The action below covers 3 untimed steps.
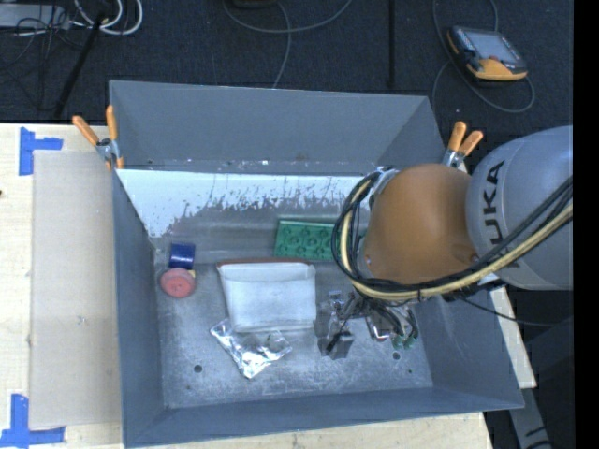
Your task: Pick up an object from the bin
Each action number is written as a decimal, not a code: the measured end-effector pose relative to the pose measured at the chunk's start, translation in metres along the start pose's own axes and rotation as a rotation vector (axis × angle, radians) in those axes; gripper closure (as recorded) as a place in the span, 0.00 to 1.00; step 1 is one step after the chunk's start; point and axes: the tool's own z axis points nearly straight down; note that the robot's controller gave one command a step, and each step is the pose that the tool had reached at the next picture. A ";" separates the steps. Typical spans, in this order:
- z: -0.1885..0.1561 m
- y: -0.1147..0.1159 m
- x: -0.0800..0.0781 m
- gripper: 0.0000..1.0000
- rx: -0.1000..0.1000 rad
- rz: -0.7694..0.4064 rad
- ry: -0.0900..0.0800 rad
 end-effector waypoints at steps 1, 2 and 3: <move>-0.034 0.006 0.013 1.00 -0.004 -0.046 -0.009; 0.028 0.097 0.009 1.00 -0.006 -0.221 -0.002; -0.045 0.103 0.007 1.00 -0.004 -0.228 -0.015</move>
Offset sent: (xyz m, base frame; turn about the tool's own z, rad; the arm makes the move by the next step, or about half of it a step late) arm -0.0137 0.0044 0.0330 -0.0468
